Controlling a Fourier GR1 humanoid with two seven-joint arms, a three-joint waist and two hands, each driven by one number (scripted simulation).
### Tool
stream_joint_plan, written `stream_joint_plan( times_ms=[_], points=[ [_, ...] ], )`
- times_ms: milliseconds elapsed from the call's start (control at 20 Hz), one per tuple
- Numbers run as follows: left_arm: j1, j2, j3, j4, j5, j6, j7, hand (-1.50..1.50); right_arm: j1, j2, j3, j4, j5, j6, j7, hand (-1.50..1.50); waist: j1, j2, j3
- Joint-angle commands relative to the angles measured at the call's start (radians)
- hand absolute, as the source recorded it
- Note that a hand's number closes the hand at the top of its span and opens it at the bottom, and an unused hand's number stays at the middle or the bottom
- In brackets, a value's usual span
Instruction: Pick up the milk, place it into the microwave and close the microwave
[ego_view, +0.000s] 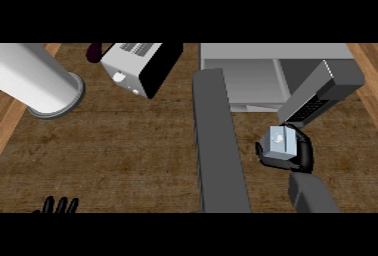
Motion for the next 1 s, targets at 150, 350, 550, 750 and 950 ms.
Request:
stream_joint_plan(
  times_ms=[150,350,550,750,950],
  points=[
    [0.027,0.014,-0.006,0.04,0.011,-0.038,-0.052,-1.5,0.265,0.009,0.105,-0.381,0.017,0.006,0.156,1.5,-0.009,-0.003,-0.001],
    [0.081,-0.007,-0.062,-0.052,-0.046,0.019,-0.033,-1.5,0.363,0.034,0.175,-0.593,-0.008,0.087,0.252,1.5,-0.005,-0.002,0.0],
    [0.034,-0.002,-0.008,-0.051,0.009,0.026,0.005,-1.5,0.468,0.07,0.204,-0.719,-0.111,0.212,0.279,1.5,-0.013,-0.001,0.0],
    [0.0,0.0,0.003,-0.006,0.008,0.028,0.007,-1.5,0.445,0.077,0.25,-0.831,-0.189,0.174,0.384,1.5,-0.001,0.003,0.0],
    [0.111,0.035,0.0,-0.017,0.027,-0.027,-0.065,-1.5,0.396,0.078,0.308,-0.866,-0.138,0.031,0.454,1.5,0.01,0.003,0.001]
  ],
)
